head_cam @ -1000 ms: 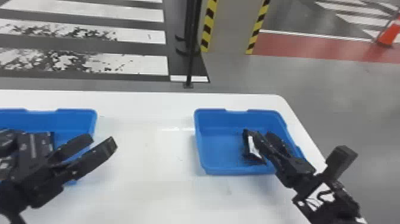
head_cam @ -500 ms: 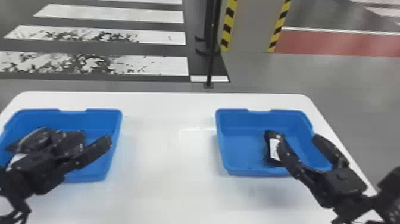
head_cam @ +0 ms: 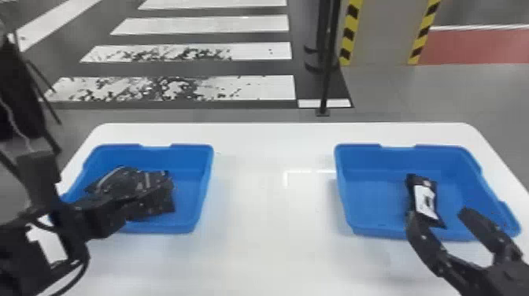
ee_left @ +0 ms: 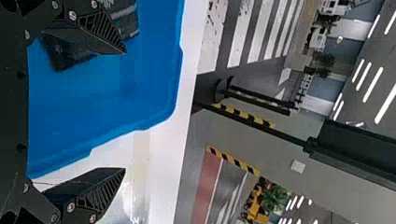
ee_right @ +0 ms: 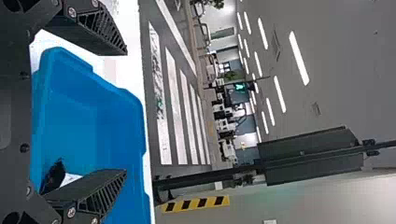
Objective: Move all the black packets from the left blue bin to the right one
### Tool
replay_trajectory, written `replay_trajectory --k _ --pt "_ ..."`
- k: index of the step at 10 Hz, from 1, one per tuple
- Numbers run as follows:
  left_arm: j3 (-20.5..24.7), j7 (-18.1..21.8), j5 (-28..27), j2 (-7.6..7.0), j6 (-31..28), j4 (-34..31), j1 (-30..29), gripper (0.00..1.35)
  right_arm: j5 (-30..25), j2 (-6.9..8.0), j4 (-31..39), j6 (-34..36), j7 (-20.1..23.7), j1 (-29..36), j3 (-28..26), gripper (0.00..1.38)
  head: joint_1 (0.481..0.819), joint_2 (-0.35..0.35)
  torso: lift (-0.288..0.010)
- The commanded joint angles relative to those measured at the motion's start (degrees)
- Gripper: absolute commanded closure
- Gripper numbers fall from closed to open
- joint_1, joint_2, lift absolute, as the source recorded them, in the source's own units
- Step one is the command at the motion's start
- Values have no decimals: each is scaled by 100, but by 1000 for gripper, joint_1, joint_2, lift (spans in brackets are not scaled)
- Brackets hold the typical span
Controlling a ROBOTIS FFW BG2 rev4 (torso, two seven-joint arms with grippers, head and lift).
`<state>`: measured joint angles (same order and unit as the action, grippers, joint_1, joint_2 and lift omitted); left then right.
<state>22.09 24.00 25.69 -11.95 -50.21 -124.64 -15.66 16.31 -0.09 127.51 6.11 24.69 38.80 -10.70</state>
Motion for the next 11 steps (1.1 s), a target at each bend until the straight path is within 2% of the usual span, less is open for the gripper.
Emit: replay_trajectory --k 1,3,6,8,10,11 --pt "65 -150 -238 0 -309 68 203 177 60 14 -4 64 0 29 7 136 695 103 -185" --pt "76 -379 -570 0 -815 237 526 177 117 14 -32 106 9 29 7 136 695 132 -185" --pt "-107 -502 -1015 -35 -1391 827 1131 177 197 14 -60 120 18 15 7 136 695 173 -185" --pt "-370 -546 -1038 -79 -1462 1446 1567 177 243 14 -60 134 27 15 7 136 695 173 -185" --pt "-747 -546 -992 -202 -1631 1910 2017 183 277 14 -88 134 35 15 7 136 695 151 -185" --pt "-792 -546 -1027 -202 -1827 2107 2185 203 346 14 -117 176 44 15 7 136 695 142 -185"
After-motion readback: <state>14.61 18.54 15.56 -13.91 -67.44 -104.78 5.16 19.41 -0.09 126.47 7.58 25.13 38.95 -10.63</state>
